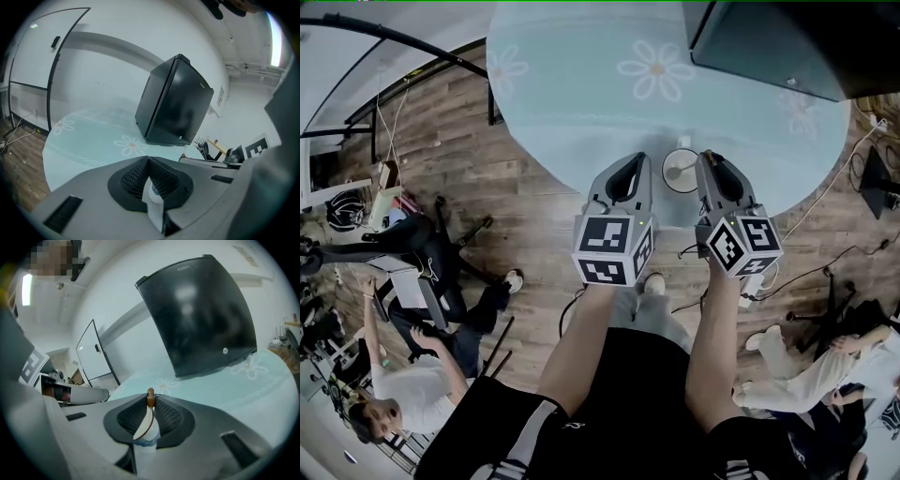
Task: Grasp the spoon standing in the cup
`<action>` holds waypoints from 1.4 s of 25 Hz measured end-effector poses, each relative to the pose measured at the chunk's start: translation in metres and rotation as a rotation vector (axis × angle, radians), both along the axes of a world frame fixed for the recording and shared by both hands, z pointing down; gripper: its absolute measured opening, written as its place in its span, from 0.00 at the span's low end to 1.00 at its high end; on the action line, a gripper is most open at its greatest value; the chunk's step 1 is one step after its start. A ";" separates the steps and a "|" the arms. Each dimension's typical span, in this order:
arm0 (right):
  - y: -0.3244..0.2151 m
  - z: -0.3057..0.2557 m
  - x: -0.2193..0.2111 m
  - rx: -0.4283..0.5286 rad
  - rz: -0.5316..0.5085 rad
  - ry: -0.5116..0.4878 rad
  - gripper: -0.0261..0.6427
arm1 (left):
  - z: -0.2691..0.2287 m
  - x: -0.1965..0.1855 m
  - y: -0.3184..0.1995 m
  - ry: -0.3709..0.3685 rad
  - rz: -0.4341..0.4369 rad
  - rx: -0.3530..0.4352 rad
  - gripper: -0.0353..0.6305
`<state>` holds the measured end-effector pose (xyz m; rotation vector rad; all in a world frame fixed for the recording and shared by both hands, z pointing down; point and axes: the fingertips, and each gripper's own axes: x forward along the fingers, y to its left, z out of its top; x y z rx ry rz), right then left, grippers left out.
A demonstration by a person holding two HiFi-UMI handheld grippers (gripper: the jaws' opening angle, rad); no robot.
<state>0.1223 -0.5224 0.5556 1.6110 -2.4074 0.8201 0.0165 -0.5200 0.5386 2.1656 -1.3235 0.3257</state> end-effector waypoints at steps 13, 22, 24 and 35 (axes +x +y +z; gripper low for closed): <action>0.007 -0.054 -0.004 0.130 -0.020 0.031 0.11 | -0.041 0.001 0.003 0.013 0.006 0.087 0.06; 0.016 -0.110 -0.002 0.220 -0.029 0.047 0.11 | -0.097 0.008 0.005 0.024 0.006 0.190 0.06; 0.015 -0.126 -0.001 0.250 -0.037 0.055 0.11 | -0.111 0.008 0.003 0.028 0.000 0.223 0.06; 0.013 -0.187 0.002 0.356 -0.064 0.056 0.11 | -0.172 0.004 -0.003 0.018 -0.017 0.352 0.06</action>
